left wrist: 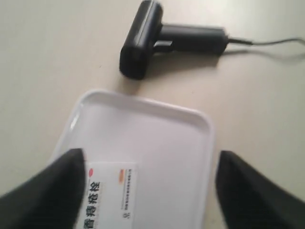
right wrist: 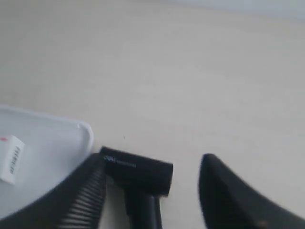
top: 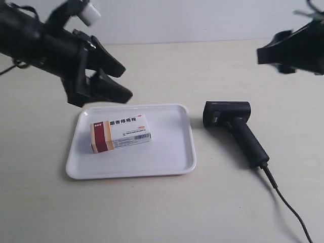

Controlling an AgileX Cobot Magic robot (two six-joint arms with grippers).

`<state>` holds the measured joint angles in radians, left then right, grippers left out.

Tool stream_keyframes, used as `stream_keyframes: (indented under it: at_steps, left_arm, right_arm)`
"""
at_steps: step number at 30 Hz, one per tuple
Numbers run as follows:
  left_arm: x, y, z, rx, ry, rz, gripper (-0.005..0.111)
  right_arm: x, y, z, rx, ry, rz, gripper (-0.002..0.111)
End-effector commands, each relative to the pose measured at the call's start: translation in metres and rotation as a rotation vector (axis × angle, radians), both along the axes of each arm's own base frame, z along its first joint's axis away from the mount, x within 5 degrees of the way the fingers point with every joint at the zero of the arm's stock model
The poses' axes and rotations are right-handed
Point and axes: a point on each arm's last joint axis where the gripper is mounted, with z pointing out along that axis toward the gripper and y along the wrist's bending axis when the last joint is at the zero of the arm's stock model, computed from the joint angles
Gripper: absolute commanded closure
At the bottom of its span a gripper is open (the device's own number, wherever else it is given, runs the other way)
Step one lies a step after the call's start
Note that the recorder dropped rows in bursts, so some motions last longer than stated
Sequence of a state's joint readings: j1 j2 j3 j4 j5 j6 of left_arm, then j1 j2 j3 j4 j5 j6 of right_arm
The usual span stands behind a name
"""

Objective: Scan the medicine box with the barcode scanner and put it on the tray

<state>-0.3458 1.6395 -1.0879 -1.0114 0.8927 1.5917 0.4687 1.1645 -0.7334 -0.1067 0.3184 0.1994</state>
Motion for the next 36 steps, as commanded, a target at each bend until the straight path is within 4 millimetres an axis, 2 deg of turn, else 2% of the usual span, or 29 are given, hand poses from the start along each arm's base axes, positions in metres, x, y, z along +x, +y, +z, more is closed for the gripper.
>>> stream_keyframes:
  at_steps: [1, 2, 8, 11, 14, 18, 20, 25, 28, 29, 31, 32, 34, 36]
  left_arm:
    - [-0.028, 0.018, 0.040, -0.091, 0.067, 0.001, 0.100]
    - [-0.032, 0.021, 0.041, -0.105, 0.066, 0.014, 0.106]
    - [-0.057, 0.040, 0.044, -0.230, -0.031, 0.320, 0.105]
    - [-0.082, 0.053, 0.038, -0.274, -0.057, 0.440, 0.105]
    - [-0.108, 0.067, 0.023, -0.291, -0.081, 0.550, 0.105]
    - [-0.137, 0.090, 0.003, -0.326, -0.115, 0.760, 0.105]
    - [-0.153, 0.095, -0.005, -0.380, -0.084, 0.795, 0.105]
    - [-0.184, 0.094, -0.015, -0.446, -0.074, 0.683, 0.105]
    - [-0.194, 0.097, -0.014, -0.389, -0.219, 0.612, 0.105]
    - [-0.192, 0.100, -0.013, -0.395, -0.234, 0.651, 0.105]
    - [-0.190, 0.119, -0.009, -0.443, -0.300, 0.882, 0.105]
    - [-0.197, 0.135, -0.015, -0.466, -0.359, 1.024, 0.105]
    - [-0.211, 0.151, -0.025, -0.495, -0.471, 1.162, 0.105]
    - [-0.222, 0.158, -0.029, -0.535, -0.562, 1.225, 0.105]
  right_arm:
    - [-0.052, -0.025, 0.026, 0.147, -0.176, -0.014, 0.098]
    - [-0.061, -0.030, 0.026, 0.173, -0.218, -0.012, 0.108]
    - [-0.116, -0.057, -0.007, 0.251, -0.378, 0.001, 0.108]
    - [-0.132, -0.065, -0.023, 0.274, -0.394, -0.004, 0.108]
    - [-0.142, -0.070, -0.026, 0.291, -0.427, -0.004, 0.108]
    - [-0.150, -0.074, -0.021, 0.319, -0.483, -0.002, 0.108]
    - [-0.152, -0.075, -0.018, 0.334, -0.513, 0.000, 0.108]
    - [-0.154, -0.076, -0.017, 0.344, -0.532, 0.001, 0.108]
    - [-0.154, -0.076, -0.017, 0.344, -0.532, 0.001, 0.108]
    - [-0.154, -0.076, -0.017, 0.344, -0.532, 0.001, 0.108]
    - [-0.154, -0.076, -0.017, 0.344, -0.532, 0.001, 0.108]
    - [-0.154, -0.076, -0.017, 0.344, -0.532, 0.001, 0.108]
    - [-0.154, -0.076, -0.017, 0.344, -0.532, 0.001, 0.108]
    - [-0.154, -0.076, -0.017, 0.344, -0.532, 0.001, 0.108]
